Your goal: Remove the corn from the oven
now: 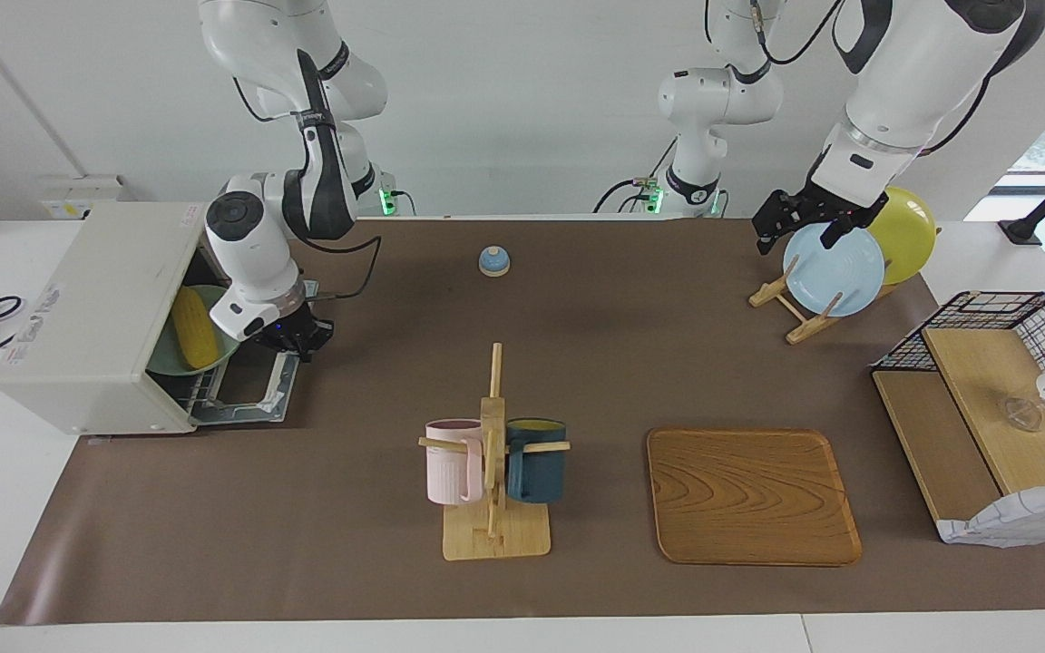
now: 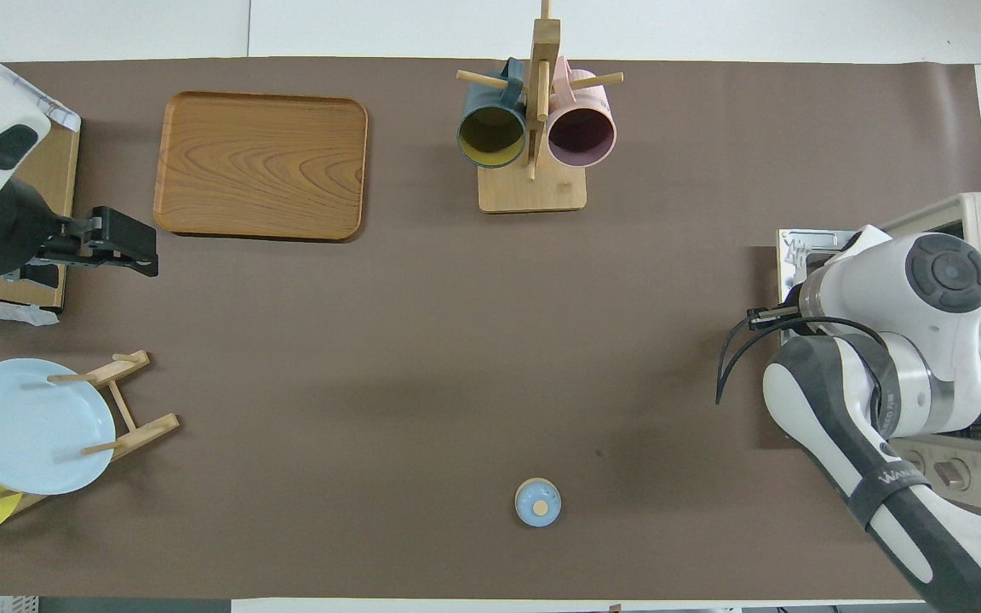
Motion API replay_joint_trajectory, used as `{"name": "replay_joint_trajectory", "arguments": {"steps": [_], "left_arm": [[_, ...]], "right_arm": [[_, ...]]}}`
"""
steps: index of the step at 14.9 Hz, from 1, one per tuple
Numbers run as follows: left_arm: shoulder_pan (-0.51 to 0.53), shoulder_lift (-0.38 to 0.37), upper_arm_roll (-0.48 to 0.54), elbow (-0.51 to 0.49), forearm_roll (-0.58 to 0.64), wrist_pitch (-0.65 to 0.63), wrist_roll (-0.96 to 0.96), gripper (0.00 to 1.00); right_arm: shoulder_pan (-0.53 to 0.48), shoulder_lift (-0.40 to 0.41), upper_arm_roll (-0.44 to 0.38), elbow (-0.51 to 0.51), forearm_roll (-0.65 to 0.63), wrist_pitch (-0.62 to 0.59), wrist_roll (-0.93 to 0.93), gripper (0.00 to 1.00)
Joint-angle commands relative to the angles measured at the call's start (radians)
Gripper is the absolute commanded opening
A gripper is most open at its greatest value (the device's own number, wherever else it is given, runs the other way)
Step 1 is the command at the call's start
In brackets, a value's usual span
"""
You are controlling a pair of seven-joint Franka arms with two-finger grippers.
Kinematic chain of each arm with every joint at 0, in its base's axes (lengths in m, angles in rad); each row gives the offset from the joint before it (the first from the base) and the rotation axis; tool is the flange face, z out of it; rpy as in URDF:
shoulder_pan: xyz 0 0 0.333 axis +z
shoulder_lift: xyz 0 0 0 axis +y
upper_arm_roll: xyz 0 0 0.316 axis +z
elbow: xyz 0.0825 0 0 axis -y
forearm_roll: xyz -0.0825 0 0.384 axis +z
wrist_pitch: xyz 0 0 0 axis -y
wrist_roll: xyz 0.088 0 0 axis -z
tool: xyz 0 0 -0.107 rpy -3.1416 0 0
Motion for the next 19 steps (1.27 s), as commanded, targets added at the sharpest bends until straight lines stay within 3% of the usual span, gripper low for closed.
{"name": "replay_joint_trajectory", "arguments": {"steps": [1,11,16,19], "left_arm": [[0.007,-0.024,-0.002,-0.034,0.010,0.025,-0.002,1.00],[0.011,-0.031,0.000,-0.052,0.010,0.037,0.001,1.00],[0.011,-0.033,-0.002,-0.052,0.010,0.039,0.000,1.00],[0.011,-0.031,-0.002,-0.052,0.010,0.054,0.001,1.00]], "right_arm": [[-0.042,-0.001,-0.034,-0.032,-0.053,0.007,0.007,0.00],[-0.037,0.007,-0.028,-0.066,-0.017,0.042,0.047,0.00],[0.068,0.007,-0.020,-0.058,0.164,0.042,0.070,0.00],[0.133,0.019,-0.020,-0.012,0.172,0.035,0.127,0.00]]}}
